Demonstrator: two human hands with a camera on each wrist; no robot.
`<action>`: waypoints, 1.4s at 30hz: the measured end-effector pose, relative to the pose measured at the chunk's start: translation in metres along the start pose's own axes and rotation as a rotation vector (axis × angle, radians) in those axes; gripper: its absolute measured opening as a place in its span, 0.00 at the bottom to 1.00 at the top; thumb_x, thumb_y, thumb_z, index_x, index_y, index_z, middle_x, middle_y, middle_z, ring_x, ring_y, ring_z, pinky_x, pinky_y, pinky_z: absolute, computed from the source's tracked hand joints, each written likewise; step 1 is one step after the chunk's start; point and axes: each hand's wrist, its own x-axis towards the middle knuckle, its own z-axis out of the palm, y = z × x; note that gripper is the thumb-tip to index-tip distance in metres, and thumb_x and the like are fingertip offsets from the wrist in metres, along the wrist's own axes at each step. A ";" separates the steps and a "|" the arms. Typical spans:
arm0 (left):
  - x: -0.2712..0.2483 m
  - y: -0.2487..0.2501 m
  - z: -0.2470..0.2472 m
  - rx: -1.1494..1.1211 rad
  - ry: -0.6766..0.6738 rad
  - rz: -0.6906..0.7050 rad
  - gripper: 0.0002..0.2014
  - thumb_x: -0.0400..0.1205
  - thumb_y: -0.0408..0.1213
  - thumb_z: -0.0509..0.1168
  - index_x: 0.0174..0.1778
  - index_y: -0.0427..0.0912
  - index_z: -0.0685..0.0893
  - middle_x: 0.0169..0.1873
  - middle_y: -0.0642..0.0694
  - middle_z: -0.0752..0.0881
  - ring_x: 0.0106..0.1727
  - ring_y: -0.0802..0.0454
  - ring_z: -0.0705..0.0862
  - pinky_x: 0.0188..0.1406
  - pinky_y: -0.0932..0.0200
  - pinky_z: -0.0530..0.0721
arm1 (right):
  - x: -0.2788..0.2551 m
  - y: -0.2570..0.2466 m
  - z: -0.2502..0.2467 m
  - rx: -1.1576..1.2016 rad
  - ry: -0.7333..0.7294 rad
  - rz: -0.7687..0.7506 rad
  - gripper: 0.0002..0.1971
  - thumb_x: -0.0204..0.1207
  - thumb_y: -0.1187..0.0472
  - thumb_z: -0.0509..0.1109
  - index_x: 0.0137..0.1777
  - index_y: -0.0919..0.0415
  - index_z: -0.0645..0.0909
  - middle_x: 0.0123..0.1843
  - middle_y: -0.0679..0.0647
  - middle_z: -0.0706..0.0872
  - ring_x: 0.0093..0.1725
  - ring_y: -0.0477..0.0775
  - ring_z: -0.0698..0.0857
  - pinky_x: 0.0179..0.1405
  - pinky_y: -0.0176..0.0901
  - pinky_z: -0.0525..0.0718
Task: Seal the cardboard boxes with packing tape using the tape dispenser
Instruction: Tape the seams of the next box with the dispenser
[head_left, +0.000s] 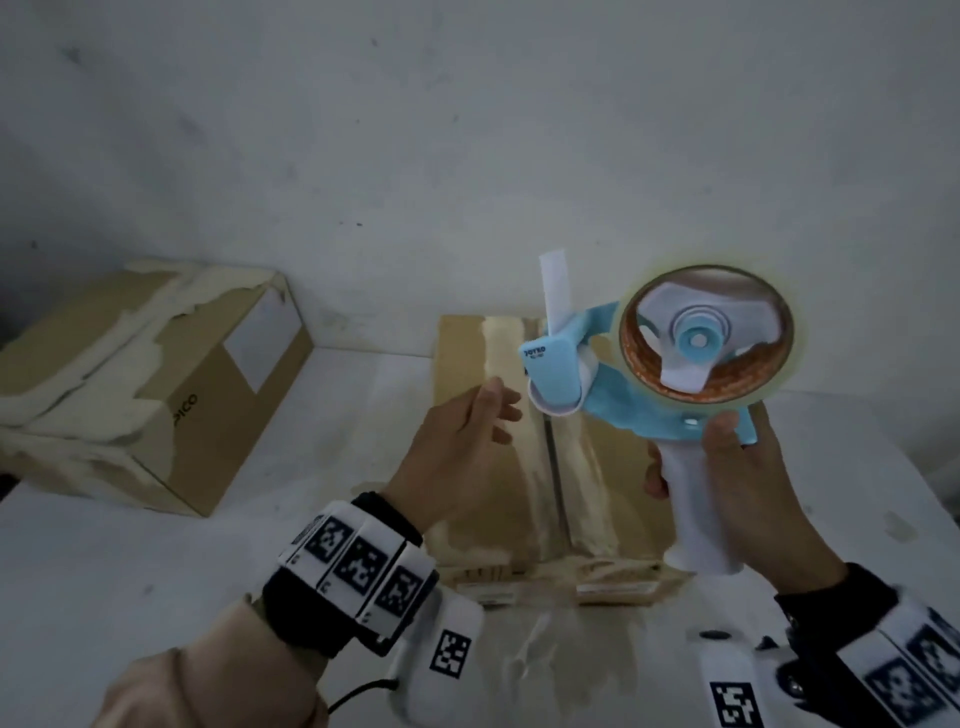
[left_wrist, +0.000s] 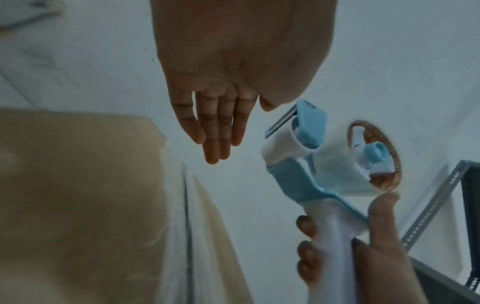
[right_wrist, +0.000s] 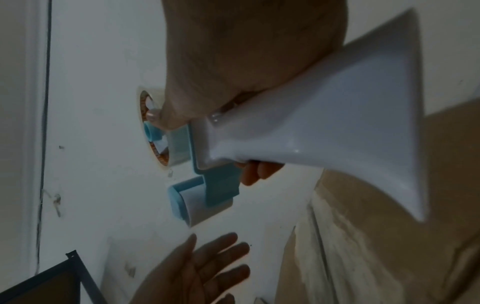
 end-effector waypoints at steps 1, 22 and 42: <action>0.004 0.004 0.000 -0.078 -0.018 -0.036 0.19 0.86 0.48 0.46 0.43 0.50 0.81 0.37 0.55 0.87 0.35 0.59 0.84 0.31 0.73 0.77 | 0.000 -0.001 0.001 -0.030 -0.010 0.015 0.60 0.37 0.15 0.62 0.58 0.65 0.72 0.29 0.44 0.88 0.25 0.43 0.86 0.22 0.31 0.82; 0.016 0.028 0.014 -0.866 -0.296 -0.510 0.08 0.82 0.31 0.59 0.45 0.35 0.83 0.32 0.44 0.90 0.29 0.60 0.88 0.24 0.69 0.84 | 0.011 0.012 0.008 0.212 -0.085 -0.114 0.31 0.59 0.28 0.70 0.45 0.58 0.82 0.28 0.48 0.85 0.24 0.49 0.82 0.22 0.37 0.81; 0.012 0.036 0.013 -0.994 -0.274 -0.570 0.12 0.83 0.32 0.55 0.43 0.31 0.83 0.29 0.41 0.89 0.27 0.55 0.87 0.26 0.64 0.87 | 0.006 0.014 0.005 0.266 -0.101 -0.060 0.48 0.52 0.23 0.69 0.50 0.71 0.74 0.29 0.51 0.83 0.25 0.53 0.80 0.23 0.40 0.80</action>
